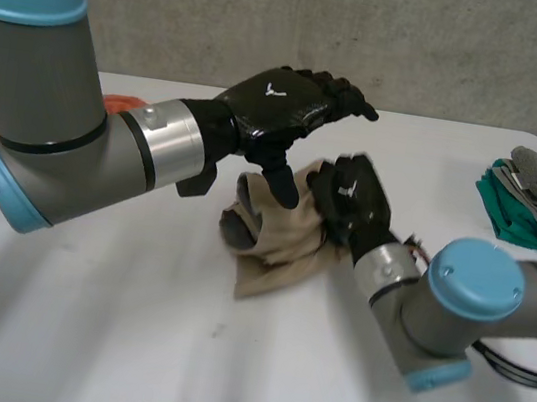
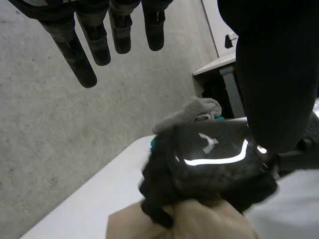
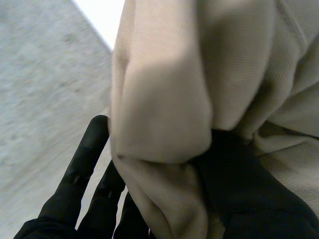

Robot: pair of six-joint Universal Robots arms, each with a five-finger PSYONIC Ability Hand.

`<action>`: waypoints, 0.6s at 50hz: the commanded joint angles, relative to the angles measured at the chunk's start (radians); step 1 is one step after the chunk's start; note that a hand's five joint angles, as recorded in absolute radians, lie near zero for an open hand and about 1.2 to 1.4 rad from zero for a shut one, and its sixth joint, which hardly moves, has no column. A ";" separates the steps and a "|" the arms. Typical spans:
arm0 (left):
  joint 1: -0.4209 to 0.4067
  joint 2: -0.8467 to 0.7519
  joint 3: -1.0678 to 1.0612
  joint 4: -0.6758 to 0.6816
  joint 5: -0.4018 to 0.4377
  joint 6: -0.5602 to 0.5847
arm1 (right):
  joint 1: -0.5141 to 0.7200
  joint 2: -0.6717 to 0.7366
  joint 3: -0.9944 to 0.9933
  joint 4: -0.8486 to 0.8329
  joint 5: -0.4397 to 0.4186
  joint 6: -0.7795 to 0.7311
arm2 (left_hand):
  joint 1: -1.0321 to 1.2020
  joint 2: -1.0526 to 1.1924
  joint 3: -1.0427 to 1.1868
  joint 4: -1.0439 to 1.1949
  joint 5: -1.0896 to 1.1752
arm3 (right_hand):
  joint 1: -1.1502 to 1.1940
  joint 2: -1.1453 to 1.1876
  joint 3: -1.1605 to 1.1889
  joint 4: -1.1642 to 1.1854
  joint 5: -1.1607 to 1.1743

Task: Fold the laundry.

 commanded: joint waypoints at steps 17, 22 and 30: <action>0.035 0.114 0.022 0.147 -0.086 -0.185 | -0.551 0.039 -0.525 -0.120 -0.047 0.320 | -0.053 -0.039 -0.048 -0.144 -0.049 | 0.323 0.223 0.211 0.209 0.294; 0.029 0.103 -0.004 0.147 -0.085 -0.184 | -0.701 0.215 -0.630 -0.161 -0.101 0.331 | -0.052 -0.038 -0.047 -0.143 -0.048 | 0.323 0.223 0.211 0.209 0.294; 0.021 0.074 -0.023 0.147 -0.083 -0.182 | -0.810 0.479 -0.687 -0.143 -0.311 0.343 | -0.053 -0.039 -0.048 -0.144 -0.049 | 0.323 0.223 0.211 0.209 0.294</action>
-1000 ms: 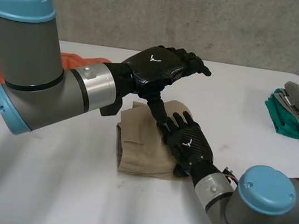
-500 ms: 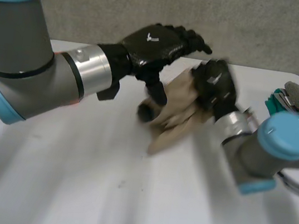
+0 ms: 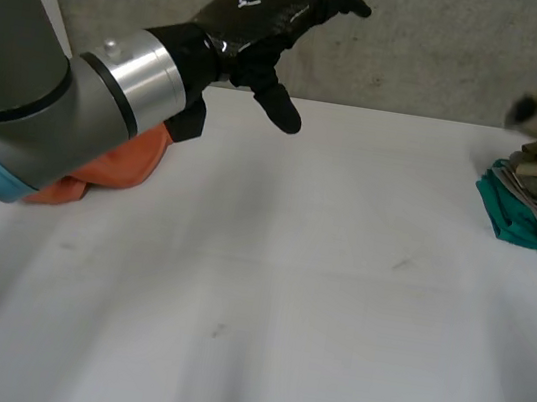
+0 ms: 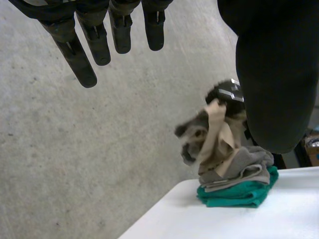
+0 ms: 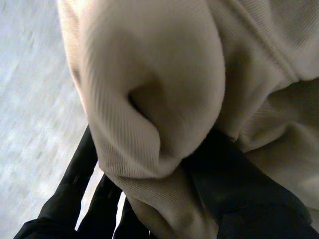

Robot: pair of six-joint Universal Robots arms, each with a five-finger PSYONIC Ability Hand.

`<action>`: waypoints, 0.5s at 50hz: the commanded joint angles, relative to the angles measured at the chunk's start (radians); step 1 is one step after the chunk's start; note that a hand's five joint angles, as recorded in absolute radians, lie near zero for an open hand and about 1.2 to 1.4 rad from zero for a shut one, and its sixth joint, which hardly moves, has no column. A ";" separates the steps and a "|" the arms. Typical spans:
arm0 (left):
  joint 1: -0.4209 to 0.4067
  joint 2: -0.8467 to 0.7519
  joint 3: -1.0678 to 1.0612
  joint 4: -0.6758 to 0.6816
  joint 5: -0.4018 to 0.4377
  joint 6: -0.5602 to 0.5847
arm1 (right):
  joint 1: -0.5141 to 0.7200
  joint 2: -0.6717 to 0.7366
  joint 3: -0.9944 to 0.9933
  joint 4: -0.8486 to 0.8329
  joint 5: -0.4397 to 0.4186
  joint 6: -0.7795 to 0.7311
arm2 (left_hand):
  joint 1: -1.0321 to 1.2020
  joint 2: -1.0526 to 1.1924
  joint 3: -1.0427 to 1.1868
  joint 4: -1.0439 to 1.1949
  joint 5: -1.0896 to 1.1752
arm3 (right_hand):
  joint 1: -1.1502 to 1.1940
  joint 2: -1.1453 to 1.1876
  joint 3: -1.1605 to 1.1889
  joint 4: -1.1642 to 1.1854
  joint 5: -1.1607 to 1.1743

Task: Fold the laundry.

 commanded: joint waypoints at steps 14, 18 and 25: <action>-0.046 -0.042 -0.016 -0.003 -0.004 0.007 | -0.130 0.121 0.081 0.023 -0.293 0.007 | -0.052 -0.038 -0.047 -0.143 -0.049 | -0.544 -0.612 -0.617 -0.631 -0.587; -0.053 -0.039 -0.016 -0.003 0.002 0.007 | -0.136 0.033 0.133 0.084 -0.254 0.008 | -0.052 -0.038 -0.047 -0.143 -0.048 | -0.938 -1.006 -1.011 -1.025 -0.981; -0.069 -0.036 -0.016 -0.003 0.000 0.007 | -0.193 -0.169 0.257 0.300 -0.207 -0.002 | -0.052 -0.038 -0.047 -0.143 -0.048 | -0.938 -1.006 -1.011 -1.025 -0.981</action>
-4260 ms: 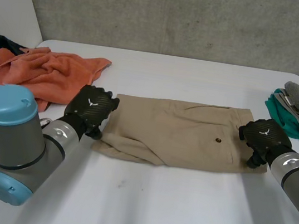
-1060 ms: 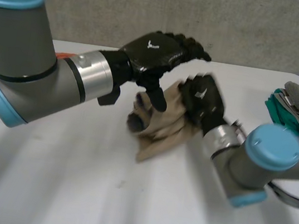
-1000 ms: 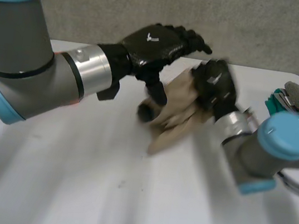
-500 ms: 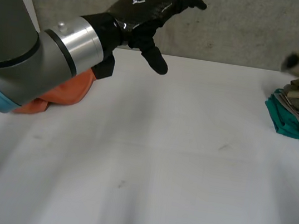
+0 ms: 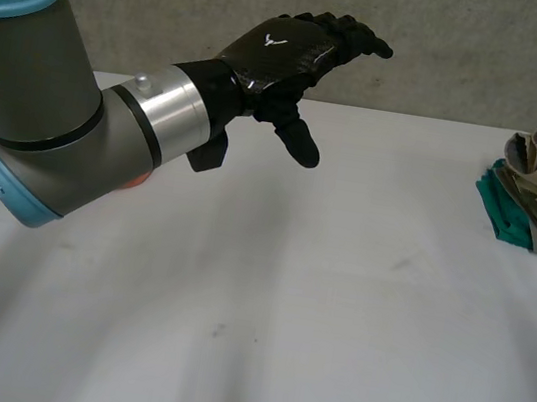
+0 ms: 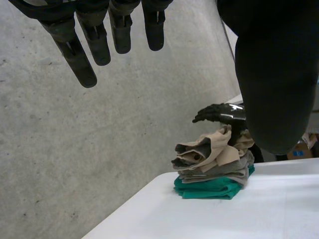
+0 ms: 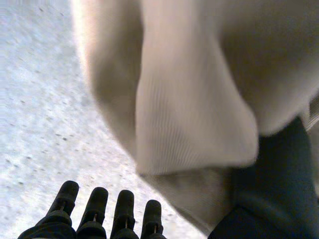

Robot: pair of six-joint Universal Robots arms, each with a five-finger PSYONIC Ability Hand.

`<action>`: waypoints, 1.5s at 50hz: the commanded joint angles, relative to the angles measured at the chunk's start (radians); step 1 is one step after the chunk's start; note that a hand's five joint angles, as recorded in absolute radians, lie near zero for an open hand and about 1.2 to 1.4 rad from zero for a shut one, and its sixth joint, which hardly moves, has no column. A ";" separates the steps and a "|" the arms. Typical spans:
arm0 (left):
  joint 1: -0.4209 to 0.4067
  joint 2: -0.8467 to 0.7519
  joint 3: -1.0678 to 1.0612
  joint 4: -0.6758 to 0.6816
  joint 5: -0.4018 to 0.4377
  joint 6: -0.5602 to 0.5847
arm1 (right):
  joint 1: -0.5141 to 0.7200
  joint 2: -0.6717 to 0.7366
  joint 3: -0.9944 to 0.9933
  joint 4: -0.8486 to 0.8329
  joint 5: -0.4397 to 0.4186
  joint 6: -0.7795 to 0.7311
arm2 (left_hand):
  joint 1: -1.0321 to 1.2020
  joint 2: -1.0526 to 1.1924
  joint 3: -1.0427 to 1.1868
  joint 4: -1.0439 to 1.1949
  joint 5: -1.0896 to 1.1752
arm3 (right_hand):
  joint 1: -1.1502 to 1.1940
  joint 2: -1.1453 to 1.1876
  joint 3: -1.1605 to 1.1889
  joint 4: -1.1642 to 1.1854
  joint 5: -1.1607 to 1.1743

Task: Fold the laundry.

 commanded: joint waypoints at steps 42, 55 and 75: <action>0.371 0.005 -0.029 -0.063 -0.371 0.621 | 0.510 -0.822 0.787 0.116 0.252 -0.427 | -0.043 -0.029 -0.038 -0.134 -0.040 | -0.050 -0.040 -0.033 -0.037 -0.051; 0.581 -0.512 0.162 0.063 -0.163 0.716 | 0.557 -0.753 0.888 0.152 0.257 -0.530 | -0.049 -0.035 -0.044 -0.140 -0.046 | -0.050 -0.040 -0.033 -0.037 -0.051; 0.501 -0.449 0.240 0.224 -0.192 0.615 | 0.551 -0.708 0.893 0.159 0.260 -0.533 | 1.169 1.183 1.174 1.078 1.172 | -0.050 -0.040 -0.033 -0.037 -0.051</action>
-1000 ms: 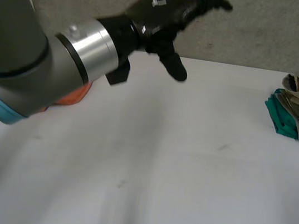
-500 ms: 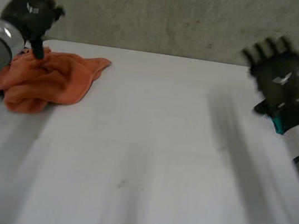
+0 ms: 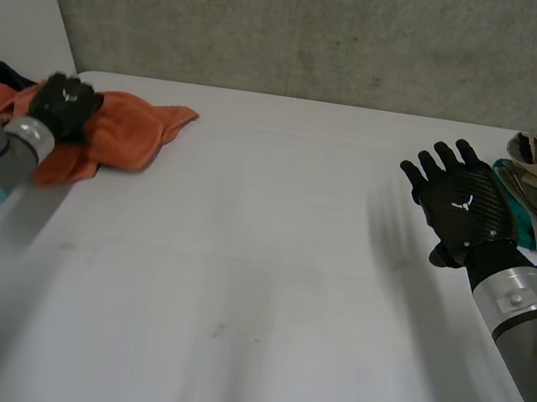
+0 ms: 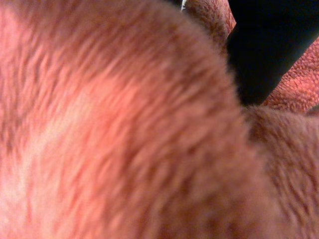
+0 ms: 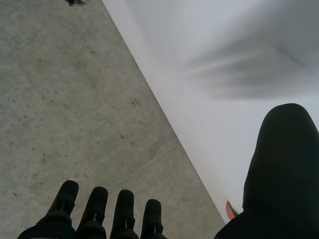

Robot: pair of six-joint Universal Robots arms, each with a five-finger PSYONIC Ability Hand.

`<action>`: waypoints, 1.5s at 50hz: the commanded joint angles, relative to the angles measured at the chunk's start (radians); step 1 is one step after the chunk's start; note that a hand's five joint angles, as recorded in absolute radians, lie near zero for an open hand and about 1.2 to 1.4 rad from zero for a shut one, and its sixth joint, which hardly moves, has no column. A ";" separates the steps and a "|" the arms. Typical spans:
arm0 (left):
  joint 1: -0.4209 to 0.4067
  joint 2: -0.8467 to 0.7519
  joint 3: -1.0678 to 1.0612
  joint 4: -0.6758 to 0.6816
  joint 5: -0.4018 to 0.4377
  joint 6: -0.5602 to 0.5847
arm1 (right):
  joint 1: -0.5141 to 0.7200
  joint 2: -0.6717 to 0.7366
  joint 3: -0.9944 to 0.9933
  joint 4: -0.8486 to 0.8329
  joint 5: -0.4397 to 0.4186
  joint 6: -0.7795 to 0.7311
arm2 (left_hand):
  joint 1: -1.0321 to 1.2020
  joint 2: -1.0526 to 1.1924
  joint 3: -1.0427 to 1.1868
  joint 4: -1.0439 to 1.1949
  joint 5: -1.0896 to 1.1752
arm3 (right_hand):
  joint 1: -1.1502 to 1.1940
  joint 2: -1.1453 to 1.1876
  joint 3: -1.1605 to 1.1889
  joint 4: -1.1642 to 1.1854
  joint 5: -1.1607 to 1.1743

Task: Fold the laundry.

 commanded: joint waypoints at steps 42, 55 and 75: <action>-0.448 0.542 -0.589 -0.016 -0.162 -0.862 | -0.052 0.001 -0.011 0.054 0.016 0.019 | -0.562 -0.744 -0.686 -0.756 -0.611 | -0.050 -0.038 -0.033 -0.036 -0.044; -0.454 0.860 -0.905 -0.001 -0.210 -0.731 | -0.038 0.087 -0.275 0.445 0.001 0.295 | -0.509 -0.691 -0.633 -0.703 -0.557 | -0.050 -0.038 -0.033 -0.036 -0.044; -0.620 0.684 -1.117 0.306 -0.360 -0.256 | 0.220 0.630 -0.885 0.605 -0.036 0.451 | -0.503 -0.685 -0.627 -0.697 -0.552 | -0.050 -0.038 -0.033 -0.036 -0.044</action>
